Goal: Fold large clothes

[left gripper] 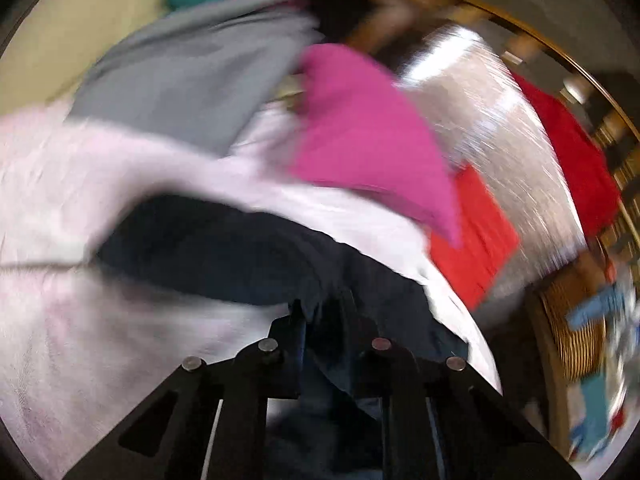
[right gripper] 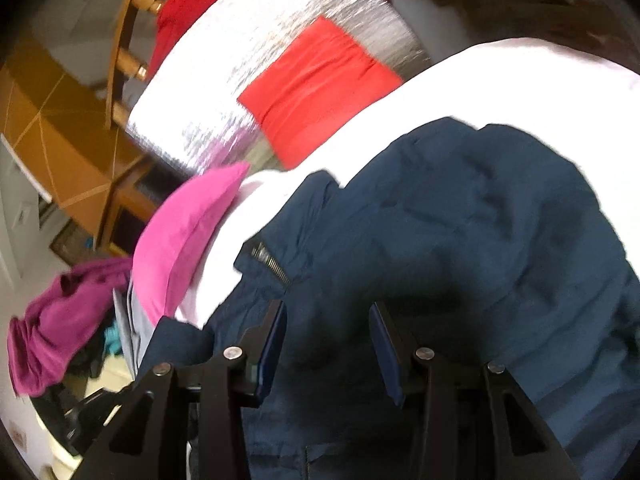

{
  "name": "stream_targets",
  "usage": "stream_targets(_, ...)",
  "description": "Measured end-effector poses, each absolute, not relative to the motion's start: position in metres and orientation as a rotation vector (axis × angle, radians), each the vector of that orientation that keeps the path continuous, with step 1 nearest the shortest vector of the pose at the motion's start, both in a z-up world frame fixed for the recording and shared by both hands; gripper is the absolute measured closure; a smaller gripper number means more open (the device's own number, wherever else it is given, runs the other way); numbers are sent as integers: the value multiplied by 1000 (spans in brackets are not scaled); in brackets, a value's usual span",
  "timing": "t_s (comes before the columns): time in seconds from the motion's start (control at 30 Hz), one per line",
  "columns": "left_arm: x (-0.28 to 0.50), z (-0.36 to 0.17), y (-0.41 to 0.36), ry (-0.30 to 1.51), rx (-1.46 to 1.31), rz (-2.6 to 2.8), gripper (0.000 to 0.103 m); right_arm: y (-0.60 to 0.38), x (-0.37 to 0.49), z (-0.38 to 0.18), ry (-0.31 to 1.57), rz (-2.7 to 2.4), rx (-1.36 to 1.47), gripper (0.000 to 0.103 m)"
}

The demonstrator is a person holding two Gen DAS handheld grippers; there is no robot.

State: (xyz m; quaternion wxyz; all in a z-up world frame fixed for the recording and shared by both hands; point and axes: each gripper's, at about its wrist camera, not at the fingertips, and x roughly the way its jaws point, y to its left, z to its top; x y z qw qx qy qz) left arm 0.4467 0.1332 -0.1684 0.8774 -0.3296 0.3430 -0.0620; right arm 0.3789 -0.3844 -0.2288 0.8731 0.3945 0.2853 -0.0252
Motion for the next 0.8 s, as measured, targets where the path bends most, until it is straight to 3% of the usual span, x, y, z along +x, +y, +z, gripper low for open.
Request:
stream_targets(0.2,427,-136,20,694,-428,-360,92,-406,369,-232,564,-98,907,56)
stream_targets(0.47,435,-206,-68,962,-367,-490,90,-412,368,-234,573,-93,940,56)
stream_targets(0.63,432,-215,-56,1106,-422,-552,65,-410,369,-234,586,-72,936,56)
stream_targets(0.7,426,-202,-44,1091,-411,-586,40,-406,369,-228,574,-61,901,56)
stream_targets(0.8,411,-177,-17,1022,-403,-613,30,-388,370,-214,560,-3,790,45)
